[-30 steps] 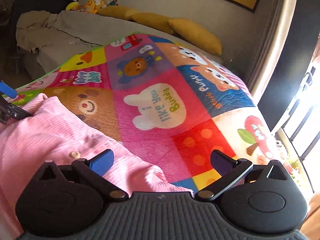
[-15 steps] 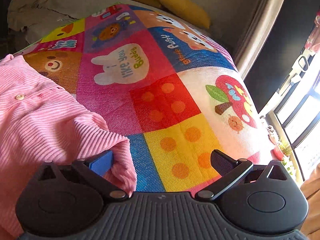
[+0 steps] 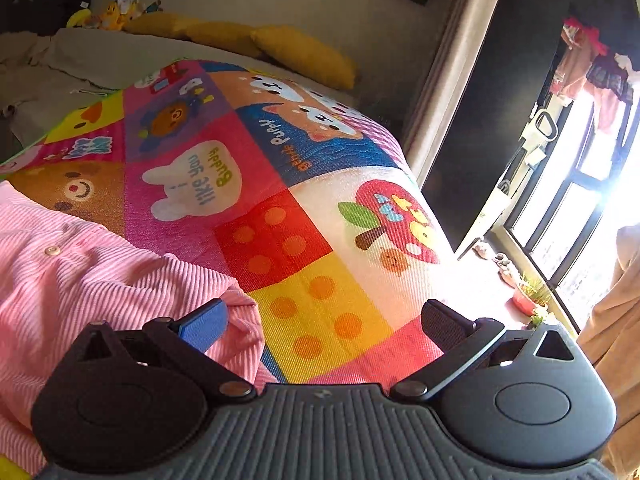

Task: Fold clothes

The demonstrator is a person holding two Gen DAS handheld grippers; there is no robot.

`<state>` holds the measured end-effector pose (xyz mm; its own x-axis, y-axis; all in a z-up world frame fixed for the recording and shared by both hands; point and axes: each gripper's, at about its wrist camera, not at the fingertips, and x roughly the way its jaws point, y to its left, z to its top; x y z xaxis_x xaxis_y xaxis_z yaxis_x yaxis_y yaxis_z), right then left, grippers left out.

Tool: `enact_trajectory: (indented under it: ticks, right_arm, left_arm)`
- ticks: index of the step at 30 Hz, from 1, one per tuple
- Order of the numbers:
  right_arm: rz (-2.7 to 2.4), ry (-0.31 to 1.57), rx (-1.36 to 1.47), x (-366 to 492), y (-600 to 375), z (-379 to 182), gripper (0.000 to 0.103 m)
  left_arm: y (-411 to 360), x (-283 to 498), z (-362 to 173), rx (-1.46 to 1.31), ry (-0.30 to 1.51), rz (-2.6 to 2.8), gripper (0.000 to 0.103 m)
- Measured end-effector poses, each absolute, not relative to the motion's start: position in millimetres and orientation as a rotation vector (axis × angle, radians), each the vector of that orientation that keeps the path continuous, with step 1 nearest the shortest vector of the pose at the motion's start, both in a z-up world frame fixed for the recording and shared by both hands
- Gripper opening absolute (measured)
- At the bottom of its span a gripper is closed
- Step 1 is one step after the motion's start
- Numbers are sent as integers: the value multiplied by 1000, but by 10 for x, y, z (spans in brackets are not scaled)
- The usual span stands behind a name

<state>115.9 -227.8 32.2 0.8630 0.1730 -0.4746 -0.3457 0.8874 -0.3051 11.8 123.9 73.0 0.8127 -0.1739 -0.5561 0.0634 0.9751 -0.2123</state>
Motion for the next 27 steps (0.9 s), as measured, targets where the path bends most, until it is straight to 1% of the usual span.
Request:
enact_trajectory:
  ticks: [3,6,10,15,17,20,24,27]
  right_arm:
    - [436,534,-157,1043,-2474,407,103]
    - [593,654,97,1120,-2582,361,103]
    - [638,738,233,1385,-2465,207,103]
    - [664,806,233,1647,-2156,-71,103]
    - [673,861,248,1672,-2049,-192,103]
    - [675,844,189,1534,-1996,-169,103]
    - [633,817,40,1331,-2010,-123,103]
    - [600,795,-72,1179,-2019,-89,103]
  left_arm:
    - [1159,102,707,-287,624,-330,100]
    - [952,118,535,-253,661,-401,100]
    - [808,266,280,-203,735,-317,100]
    - [856,416,82,-300,795,-304,100]
    - [915,438,51,-358,788,-319,101]
    - [1012,369,153,-443,756,-363,101]
    - [975,92,433,-371,661,-447,101]
    - [976,-51,457,-323,671,-440,101]
